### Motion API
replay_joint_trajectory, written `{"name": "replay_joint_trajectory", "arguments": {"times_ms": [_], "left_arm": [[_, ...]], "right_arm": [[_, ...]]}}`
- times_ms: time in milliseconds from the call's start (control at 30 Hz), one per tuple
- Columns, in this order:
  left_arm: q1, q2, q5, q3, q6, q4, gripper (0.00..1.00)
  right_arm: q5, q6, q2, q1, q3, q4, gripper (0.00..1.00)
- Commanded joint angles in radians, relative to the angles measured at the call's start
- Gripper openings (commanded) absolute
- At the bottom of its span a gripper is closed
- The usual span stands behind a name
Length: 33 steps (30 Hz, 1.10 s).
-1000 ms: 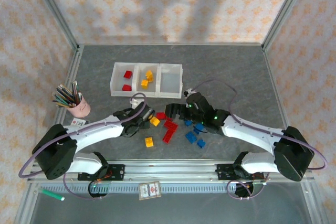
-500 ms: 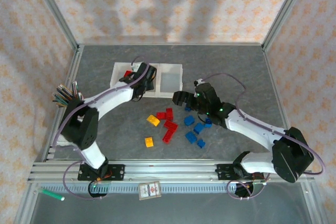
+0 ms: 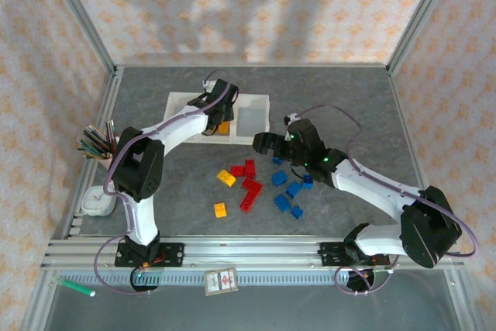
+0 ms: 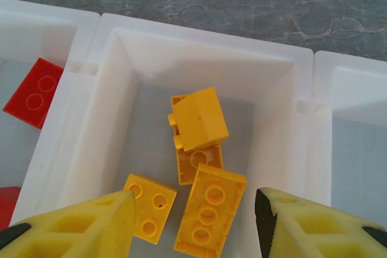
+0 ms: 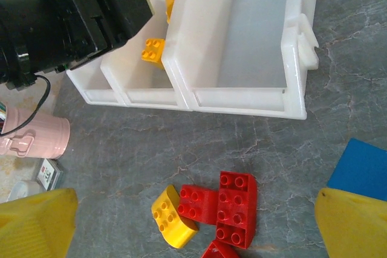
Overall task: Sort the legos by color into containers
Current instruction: Place the lego in the container, then pick up the lego from the center of the table.
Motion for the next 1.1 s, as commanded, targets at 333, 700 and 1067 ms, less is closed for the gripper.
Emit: {"name": "replay_joint_trajectory", "arguments": {"times_ms": [333,700,1067], "left_arm": [[-0.087,-0.374,0.013,-0.341,-0.062,-0.033,0.57],[-0.26,-0.547,-0.016,-0.598,-0.259,-0.052,0.69],[-0.316,-0.479,-0.007,-0.657,-0.34,0.032,0.79]], "right_arm": [[-0.021,-0.063,-0.048,-0.002,-0.061,-0.044,1.0],[0.018,-0.048,-0.052,0.04,-0.164,0.014,1.0],[0.063,-0.033,-0.061,0.039,-0.185,0.033,1.0]]}}
